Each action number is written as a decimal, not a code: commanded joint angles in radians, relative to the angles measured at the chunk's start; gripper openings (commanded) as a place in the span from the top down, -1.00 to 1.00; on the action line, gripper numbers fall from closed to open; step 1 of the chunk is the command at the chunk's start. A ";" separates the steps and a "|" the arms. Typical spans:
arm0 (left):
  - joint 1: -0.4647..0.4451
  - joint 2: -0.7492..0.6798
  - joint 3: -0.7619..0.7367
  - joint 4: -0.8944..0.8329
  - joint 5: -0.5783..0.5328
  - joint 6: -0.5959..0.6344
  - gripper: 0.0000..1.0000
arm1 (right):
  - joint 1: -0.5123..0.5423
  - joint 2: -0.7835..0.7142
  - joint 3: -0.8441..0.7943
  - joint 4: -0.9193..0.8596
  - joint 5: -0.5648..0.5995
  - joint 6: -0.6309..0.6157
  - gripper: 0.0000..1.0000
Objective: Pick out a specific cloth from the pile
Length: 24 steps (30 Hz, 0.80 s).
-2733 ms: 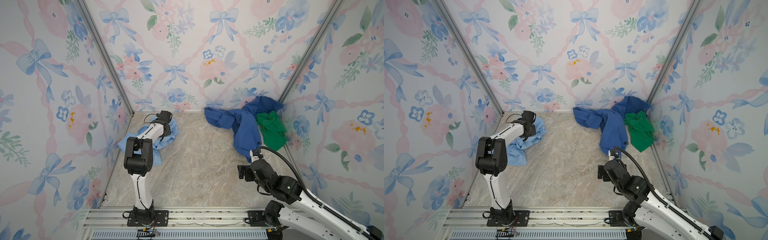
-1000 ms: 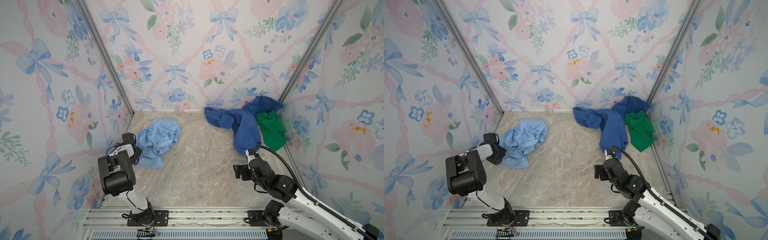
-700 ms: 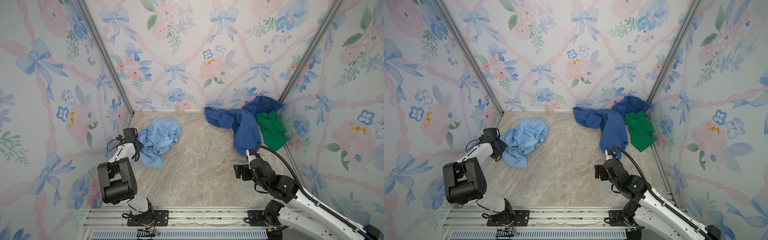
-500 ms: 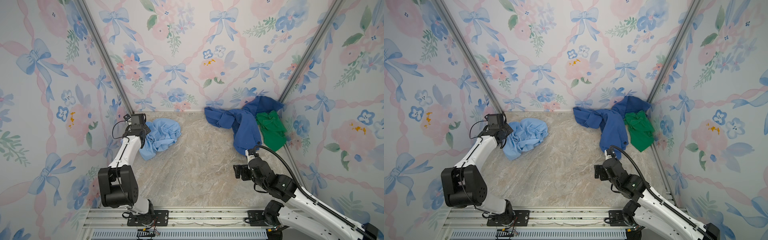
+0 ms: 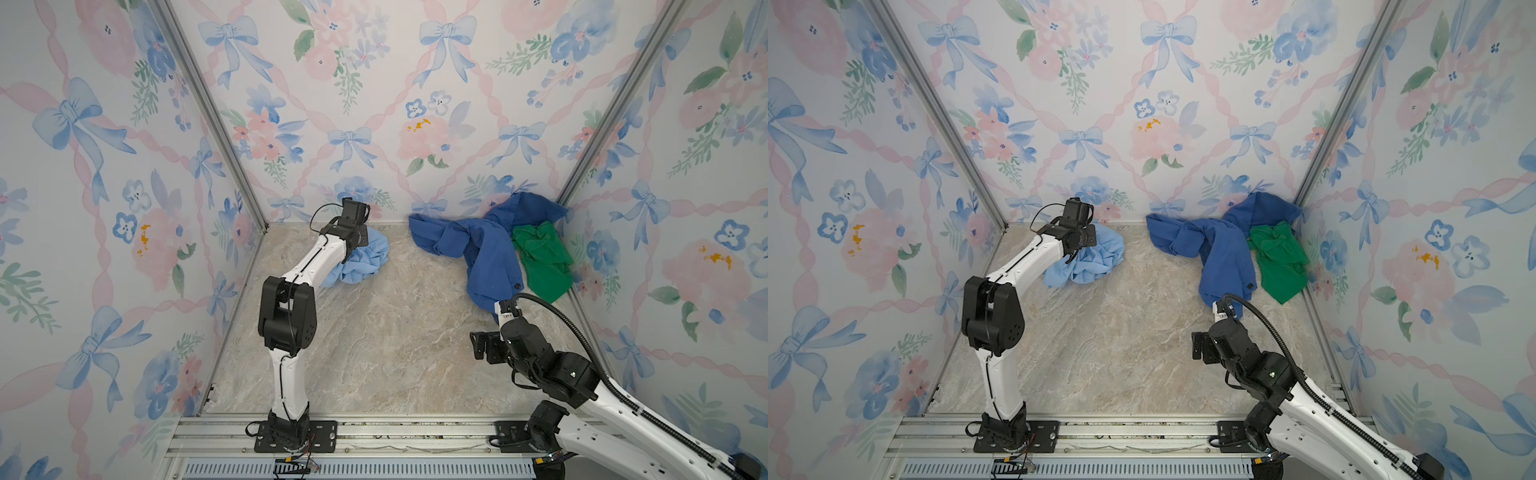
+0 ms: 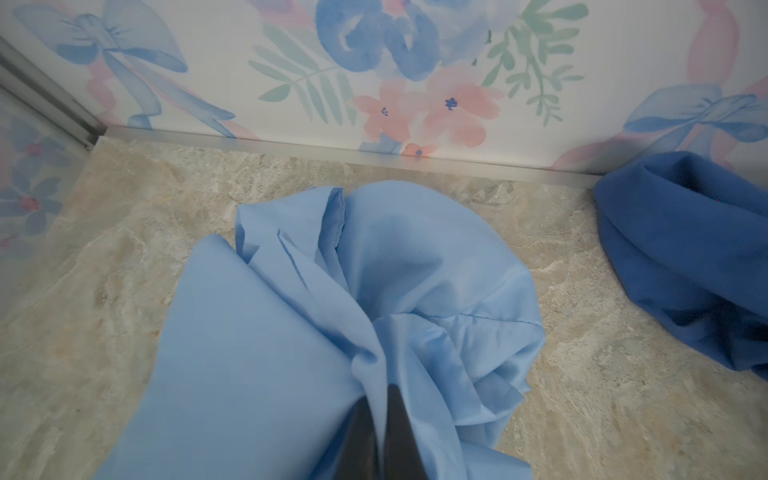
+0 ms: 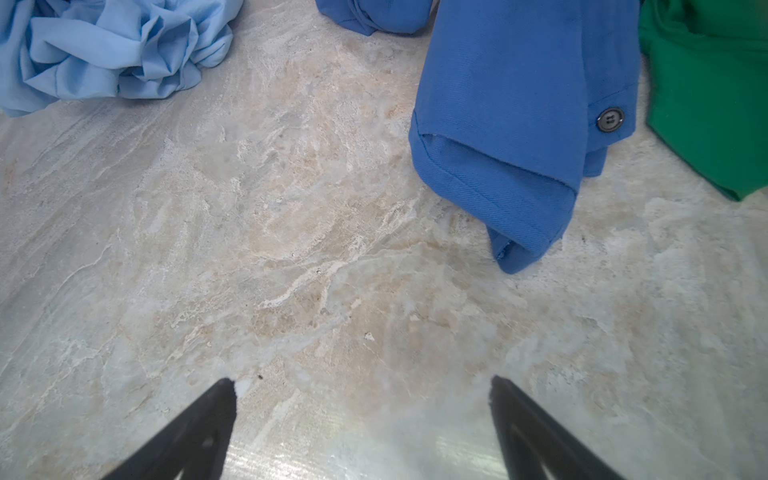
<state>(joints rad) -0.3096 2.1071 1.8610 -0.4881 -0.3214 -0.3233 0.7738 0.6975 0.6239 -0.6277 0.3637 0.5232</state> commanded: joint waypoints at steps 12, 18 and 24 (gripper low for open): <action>-0.044 0.384 0.155 -0.224 -0.230 0.239 0.67 | 0.001 -0.041 0.024 -0.078 0.035 0.020 -0.94; 0.024 0.224 0.026 -0.219 -0.243 0.054 1.00 | 0.002 -0.043 0.019 -0.069 0.027 0.037 -0.94; 0.232 0.053 -0.181 -0.221 -0.251 -0.027 1.00 | 0.006 -0.041 0.020 -0.055 0.026 0.032 -0.94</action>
<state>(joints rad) -0.1806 2.2410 1.7489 -0.6559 -0.5358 -0.2756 0.7742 0.6601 0.6243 -0.6800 0.3779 0.5468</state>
